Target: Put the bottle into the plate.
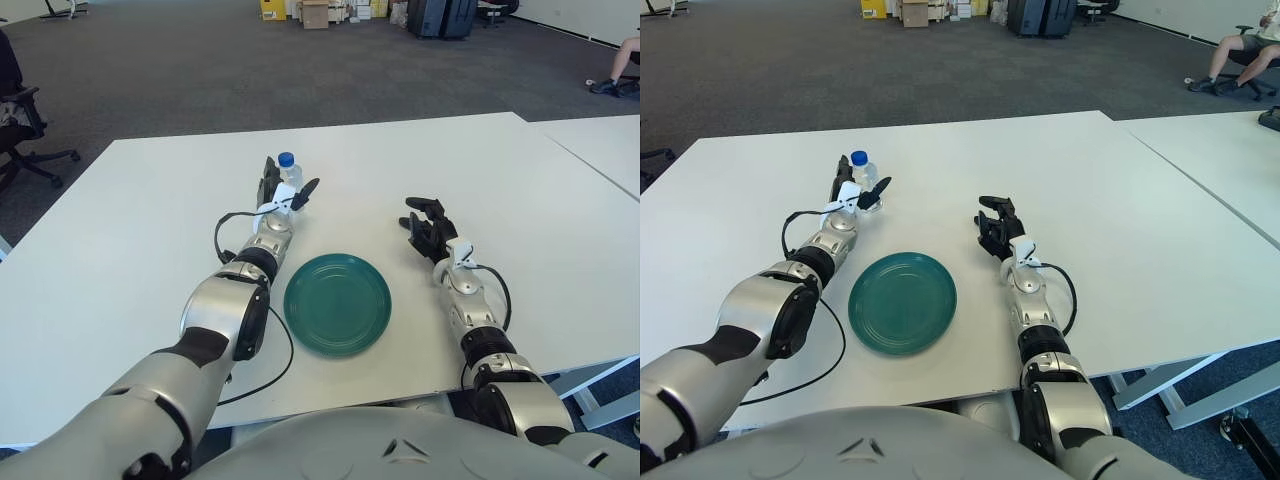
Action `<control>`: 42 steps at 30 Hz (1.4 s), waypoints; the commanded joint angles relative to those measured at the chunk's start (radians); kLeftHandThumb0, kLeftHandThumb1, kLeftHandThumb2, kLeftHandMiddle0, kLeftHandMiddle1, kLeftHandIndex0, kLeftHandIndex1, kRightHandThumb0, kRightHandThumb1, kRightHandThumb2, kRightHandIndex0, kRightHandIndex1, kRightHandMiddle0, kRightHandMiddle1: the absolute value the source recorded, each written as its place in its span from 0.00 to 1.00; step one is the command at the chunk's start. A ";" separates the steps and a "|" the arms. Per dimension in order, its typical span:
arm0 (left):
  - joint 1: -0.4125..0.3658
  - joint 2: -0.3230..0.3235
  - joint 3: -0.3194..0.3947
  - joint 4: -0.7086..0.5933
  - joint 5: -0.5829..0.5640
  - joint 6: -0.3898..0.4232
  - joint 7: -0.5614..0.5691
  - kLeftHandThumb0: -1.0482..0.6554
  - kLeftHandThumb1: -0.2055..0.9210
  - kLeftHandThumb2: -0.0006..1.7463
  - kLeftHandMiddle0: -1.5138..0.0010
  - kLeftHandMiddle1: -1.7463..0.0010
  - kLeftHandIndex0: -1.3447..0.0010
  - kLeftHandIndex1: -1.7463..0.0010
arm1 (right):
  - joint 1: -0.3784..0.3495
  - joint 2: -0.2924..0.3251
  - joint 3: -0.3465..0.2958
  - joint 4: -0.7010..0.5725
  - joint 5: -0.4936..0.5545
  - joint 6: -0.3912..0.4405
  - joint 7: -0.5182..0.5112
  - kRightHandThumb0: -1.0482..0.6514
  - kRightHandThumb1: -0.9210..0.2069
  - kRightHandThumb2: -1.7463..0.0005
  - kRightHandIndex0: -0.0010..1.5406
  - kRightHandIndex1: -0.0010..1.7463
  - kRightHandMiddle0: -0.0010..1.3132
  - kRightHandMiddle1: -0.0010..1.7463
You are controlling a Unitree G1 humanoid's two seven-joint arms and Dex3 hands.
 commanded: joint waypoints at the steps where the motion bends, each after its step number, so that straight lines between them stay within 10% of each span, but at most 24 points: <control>1: 0.011 -0.009 -0.003 0.025 0.009 0.030 -0.016 0.00 1.00 0.11 0.97 0.99 1.00 1.00 | 0.013 -0.005 -0.003 -0.031 0.007 0.018 0.001 0.22 0.00 0.58 0.22 0.41 0.00 0.59; 31: 0.024 0.002 -0.047 0.034 0.079 0.062 0.041 0.00 1.00 0.09 0.91 0.98 0.97 0.97 | 0.059 -0.004 -0.011 -0.141 0.030 0.100 0.043 0.23 0.00 0.58 0.21 0.37 0.00 0.57; 38: 0.025 -0.006 -0.066 0.036 0.108 0.096 0.137 0.02 1.00 0.07 0.80 0.95 1.00 0.71 | 0.067 -0.004 -0.013 -0.159 0.029 0.107 0.044 0.22 0.00 0.57 0.22 0.37 0.00 0.58; 42: 0.023 -0.016 -0.060 0.035 0.111 0.108 0.207 0.08 0.99 0.02 0.90 0.48 1.00 0.35 | 0.069 -0.004 -0.014 -0.163 0.029 0.103 0.044 0.22 0.00 0.57 0.22 0.37 0.00 0.58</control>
